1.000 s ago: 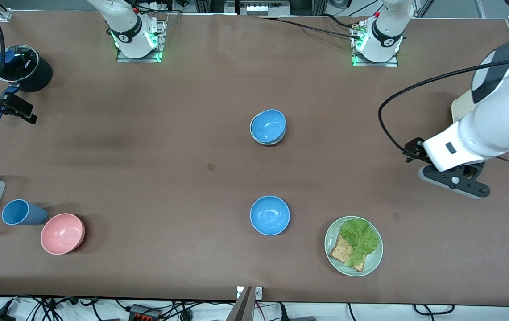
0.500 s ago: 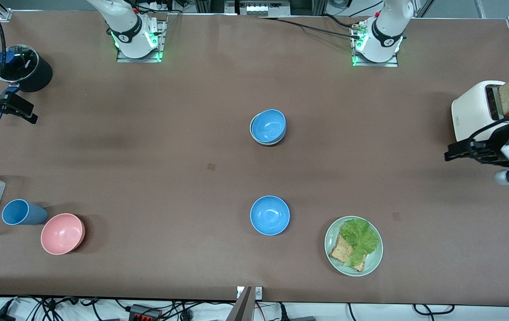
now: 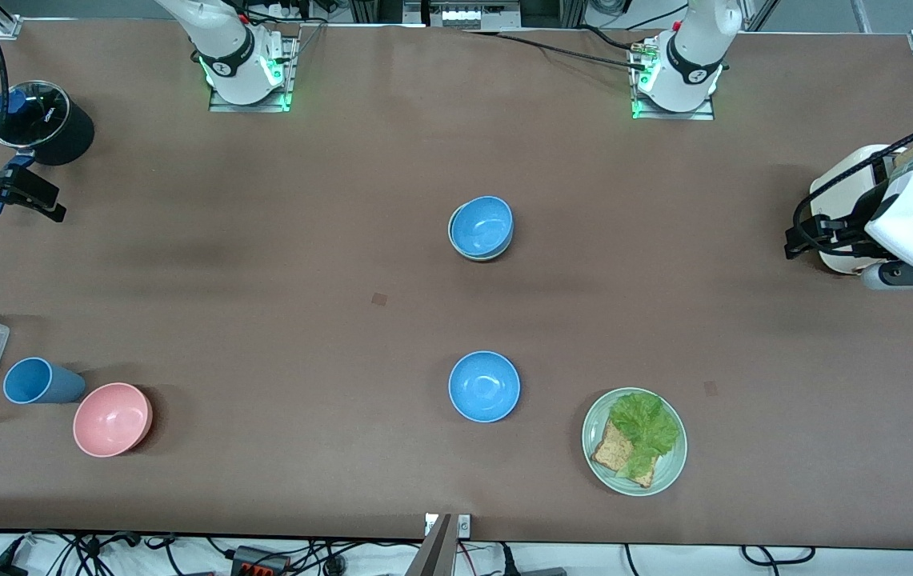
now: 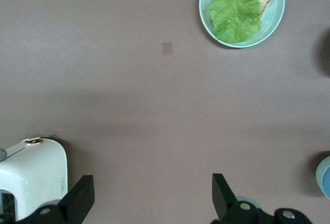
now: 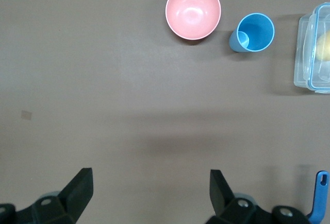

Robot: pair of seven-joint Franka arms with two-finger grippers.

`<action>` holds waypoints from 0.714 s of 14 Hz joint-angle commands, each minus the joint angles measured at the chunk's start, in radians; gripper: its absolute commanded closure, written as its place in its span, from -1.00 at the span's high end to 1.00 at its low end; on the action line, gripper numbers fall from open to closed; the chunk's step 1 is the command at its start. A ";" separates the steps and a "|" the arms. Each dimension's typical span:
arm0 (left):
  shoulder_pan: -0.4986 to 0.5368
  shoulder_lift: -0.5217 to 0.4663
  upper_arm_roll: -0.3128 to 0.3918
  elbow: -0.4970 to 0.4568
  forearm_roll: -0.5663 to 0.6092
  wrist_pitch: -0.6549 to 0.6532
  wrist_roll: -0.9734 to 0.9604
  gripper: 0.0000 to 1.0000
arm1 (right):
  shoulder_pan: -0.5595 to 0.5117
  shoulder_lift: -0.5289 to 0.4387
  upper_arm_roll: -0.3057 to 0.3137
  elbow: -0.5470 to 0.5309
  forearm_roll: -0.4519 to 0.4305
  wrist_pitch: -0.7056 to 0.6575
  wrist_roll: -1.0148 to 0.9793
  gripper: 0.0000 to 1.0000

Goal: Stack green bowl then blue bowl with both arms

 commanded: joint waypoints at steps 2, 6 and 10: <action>-0.027 -0.018 0.032 -0.024 -0.015 -0.009 0.009 1.00 | -0.002 -0.023 0.004 -0.035 -0.009 0.002 -0.013 1.00; -0.029 -0.004 0.021 -0.022 -0.016 -0.009 0.012 1.00 | 0.001 -0.022 0.009 -0.035 -0.009 0.002 -0.013 1.00; -0.024 -0.004 0.013 -0.022 -0.018 -0.009 0.012 1.00 | -0.001 -0.023 0.009 -0.041 -0.009 0.005 -0.013 1.00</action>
